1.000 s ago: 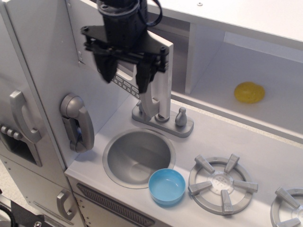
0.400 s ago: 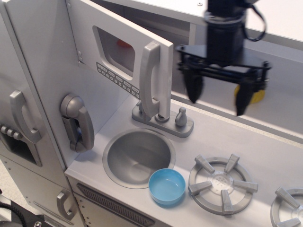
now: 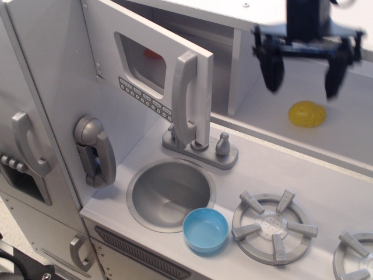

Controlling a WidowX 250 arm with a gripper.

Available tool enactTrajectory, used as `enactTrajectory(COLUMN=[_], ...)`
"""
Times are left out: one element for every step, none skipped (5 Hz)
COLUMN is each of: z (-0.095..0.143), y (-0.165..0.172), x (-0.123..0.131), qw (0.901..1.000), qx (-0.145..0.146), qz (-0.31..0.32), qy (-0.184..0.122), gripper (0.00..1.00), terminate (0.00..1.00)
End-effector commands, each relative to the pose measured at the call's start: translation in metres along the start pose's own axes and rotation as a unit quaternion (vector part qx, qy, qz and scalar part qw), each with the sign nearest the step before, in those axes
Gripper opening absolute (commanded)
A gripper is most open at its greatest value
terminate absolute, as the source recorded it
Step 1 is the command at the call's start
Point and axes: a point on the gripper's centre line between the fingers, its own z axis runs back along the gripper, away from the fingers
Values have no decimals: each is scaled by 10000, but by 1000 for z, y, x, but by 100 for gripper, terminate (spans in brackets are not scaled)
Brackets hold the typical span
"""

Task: Open microwave

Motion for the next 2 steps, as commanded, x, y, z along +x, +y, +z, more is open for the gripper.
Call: enactTrajectory(z=[30,29], y=[59,99], x=[14,2], qw=[9972,9915], qx=[422,772], qz=[435,524], qy=[-427,-910], gripper=[100,100], terminate=[0,0])
